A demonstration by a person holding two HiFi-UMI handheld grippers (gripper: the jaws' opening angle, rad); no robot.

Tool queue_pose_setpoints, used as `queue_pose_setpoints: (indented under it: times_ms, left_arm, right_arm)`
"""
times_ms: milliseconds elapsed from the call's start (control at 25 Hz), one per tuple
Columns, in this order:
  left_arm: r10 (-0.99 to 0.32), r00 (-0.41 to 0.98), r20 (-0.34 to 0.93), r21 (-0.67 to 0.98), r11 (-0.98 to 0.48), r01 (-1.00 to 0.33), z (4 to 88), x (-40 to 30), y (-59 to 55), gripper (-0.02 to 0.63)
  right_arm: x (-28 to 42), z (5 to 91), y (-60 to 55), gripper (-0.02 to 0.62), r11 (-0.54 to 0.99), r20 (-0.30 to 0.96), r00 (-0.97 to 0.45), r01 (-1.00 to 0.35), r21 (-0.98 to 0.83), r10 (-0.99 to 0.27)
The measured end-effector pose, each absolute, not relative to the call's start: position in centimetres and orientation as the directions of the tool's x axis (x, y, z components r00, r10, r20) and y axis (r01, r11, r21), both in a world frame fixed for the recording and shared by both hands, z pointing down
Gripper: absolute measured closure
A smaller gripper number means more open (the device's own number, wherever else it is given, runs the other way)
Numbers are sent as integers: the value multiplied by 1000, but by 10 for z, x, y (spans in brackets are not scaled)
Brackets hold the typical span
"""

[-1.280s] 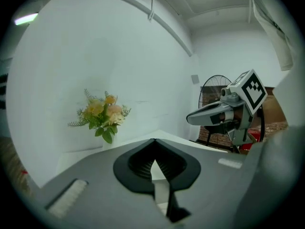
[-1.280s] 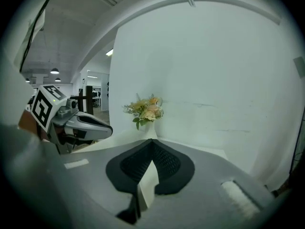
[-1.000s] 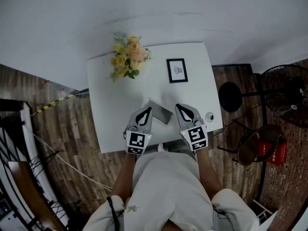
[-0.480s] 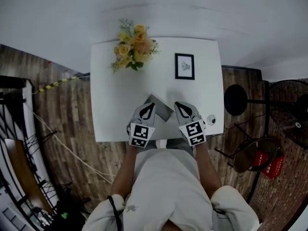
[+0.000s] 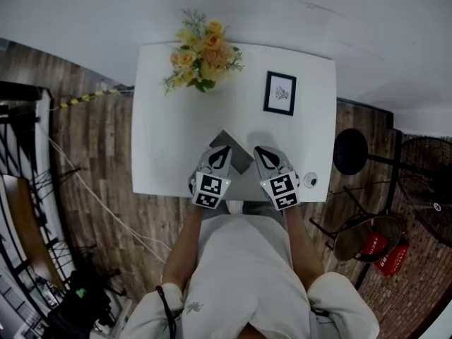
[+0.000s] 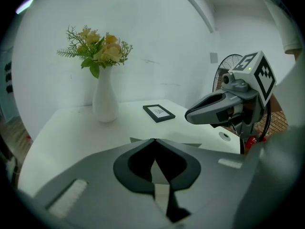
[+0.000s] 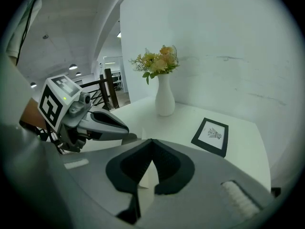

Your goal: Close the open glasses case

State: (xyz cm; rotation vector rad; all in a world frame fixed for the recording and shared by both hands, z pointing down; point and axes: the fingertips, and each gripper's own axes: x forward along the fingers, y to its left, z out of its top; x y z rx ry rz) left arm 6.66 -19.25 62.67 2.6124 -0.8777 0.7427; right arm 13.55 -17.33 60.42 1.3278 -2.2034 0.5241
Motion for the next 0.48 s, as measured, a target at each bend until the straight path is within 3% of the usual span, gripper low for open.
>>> queue_pose_setpoints:
  times_ms: [480]
  left_arm:
    - [-431,662,613,125,-774,-620,659,83,-181,586]
  right_arm:
    - [136,637,-168,592,470,650,-414,-877,-98,-637]
